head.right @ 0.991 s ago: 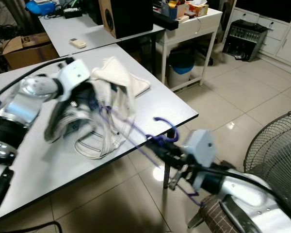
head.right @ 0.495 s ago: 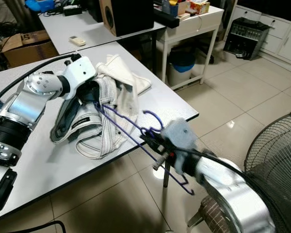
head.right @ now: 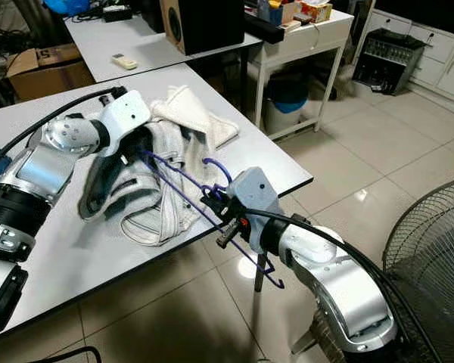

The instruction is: Hang hanger

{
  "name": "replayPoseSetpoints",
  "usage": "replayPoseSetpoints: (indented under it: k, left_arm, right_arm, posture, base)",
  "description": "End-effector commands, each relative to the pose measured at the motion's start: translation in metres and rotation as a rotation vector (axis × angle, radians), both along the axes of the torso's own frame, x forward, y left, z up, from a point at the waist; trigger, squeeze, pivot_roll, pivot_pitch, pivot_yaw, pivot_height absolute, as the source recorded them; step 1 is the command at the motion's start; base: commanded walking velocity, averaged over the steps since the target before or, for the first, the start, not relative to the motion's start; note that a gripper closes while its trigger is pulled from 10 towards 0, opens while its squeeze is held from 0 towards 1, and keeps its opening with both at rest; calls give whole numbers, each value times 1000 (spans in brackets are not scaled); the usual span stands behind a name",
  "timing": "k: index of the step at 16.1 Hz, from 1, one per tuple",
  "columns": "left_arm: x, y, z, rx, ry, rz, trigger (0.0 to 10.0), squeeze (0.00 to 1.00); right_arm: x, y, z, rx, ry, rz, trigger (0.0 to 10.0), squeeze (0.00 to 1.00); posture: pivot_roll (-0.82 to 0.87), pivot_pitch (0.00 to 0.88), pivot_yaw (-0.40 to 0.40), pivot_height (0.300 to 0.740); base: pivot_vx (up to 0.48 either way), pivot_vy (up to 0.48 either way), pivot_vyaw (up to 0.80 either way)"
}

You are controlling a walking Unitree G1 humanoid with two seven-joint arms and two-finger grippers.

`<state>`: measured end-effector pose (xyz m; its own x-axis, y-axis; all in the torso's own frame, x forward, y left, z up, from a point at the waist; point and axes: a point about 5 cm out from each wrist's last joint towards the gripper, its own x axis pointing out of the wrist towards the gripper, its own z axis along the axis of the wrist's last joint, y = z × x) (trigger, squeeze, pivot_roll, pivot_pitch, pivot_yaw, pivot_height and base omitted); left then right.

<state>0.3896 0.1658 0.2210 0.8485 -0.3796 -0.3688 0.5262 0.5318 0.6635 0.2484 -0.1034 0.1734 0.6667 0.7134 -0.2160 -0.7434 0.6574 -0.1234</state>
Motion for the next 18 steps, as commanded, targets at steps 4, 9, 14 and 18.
replayPoseSetpoints:
  k: [4, 9, 14, 18]
  left_arm:
    - [1, 1, 10, -44, -36, 15, 0, 0]
    - [1, -5, 21, -144, -62, -5, 235, 0]
    - [-1, -1, 21, -116, -60, -1, 549, 0]
    - [-1, 35, 23, 1, -89, 79, 980, 0]
  right_arm:
    - [-3, 5, -1, -3, 19, 23, 10000, 0]
    - [-7, 12, 0, 34, 25, 101, 10000, 0]
    - [14, -10, -17, -45, 94, -160, 10000, 0]
    - [41, -54, -7, -95, -36, -465, 10000, 0]
  posture:
    - [-183, 0, 47, 740]
    - [-175, 0, 42, 740]
    - [-173, 0, 36, 740]
    - [-173, 0, 43, 740]
  base:
    - [0, 0, 0]
    - [0, 0, 0]
    - [0, 0, 0]
    - [0, 0, 0]
